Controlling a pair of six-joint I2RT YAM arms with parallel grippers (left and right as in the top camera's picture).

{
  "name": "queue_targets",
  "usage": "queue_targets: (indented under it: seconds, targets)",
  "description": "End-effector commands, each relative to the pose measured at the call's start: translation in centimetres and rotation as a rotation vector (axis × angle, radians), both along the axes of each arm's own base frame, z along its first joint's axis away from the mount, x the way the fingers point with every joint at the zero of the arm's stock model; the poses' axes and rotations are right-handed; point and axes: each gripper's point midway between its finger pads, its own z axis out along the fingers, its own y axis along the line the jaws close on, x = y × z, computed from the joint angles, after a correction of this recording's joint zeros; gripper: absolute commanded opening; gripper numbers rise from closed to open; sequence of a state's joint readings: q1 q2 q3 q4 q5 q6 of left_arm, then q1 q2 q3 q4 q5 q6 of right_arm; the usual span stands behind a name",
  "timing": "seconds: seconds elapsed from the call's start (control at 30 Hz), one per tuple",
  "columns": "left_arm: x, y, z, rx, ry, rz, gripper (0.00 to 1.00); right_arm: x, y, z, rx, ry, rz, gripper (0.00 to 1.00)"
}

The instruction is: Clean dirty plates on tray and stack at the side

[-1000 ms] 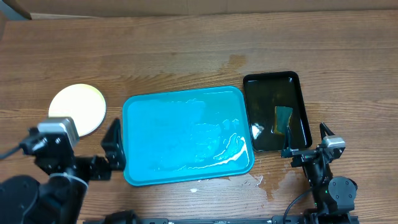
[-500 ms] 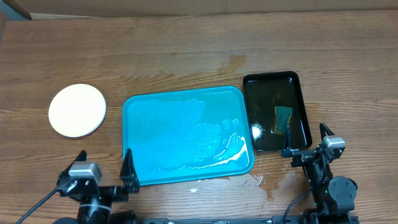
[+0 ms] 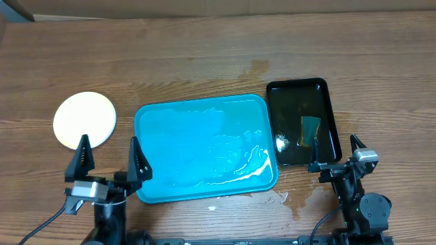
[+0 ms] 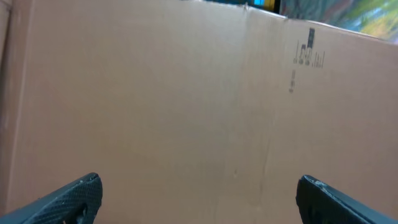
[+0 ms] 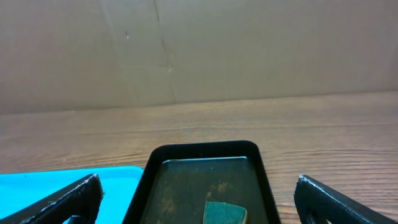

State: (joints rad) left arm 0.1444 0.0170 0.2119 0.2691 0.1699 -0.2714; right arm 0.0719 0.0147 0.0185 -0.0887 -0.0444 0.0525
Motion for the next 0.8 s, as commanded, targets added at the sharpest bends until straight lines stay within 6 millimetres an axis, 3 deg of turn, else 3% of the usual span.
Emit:
queue_targets:
  seconds: [0.0, 0.43, 0.63, 0.77]
  targets:
    - [0.8, 0.5, -2.1, -0.051, 0.029, 0.017, 1.0, 0.0, -0.2, -0.1, 0.008, -0.008, -0.01, 1.0]
    - [3.6, 2.1, -10.8, -0.105, 0.264, 0.099, 1.0, 0.0, -0.2, -0.1, 0.008, -0.008, -0.01, 1.0]
    - [3.9, 3.4, -15.6, -0.127, 0.451, 0.178, 1.0, 0.0, -0.2, -0.1, 0.008, -0.008, -0.01, 1.0]
    - [3.8, 3.7, -17.6, -0.079, 0.535, 0.208, 1.0, 0.0, -0.2, -0.1, 0.008, -0.008, -0.01, 1.0]
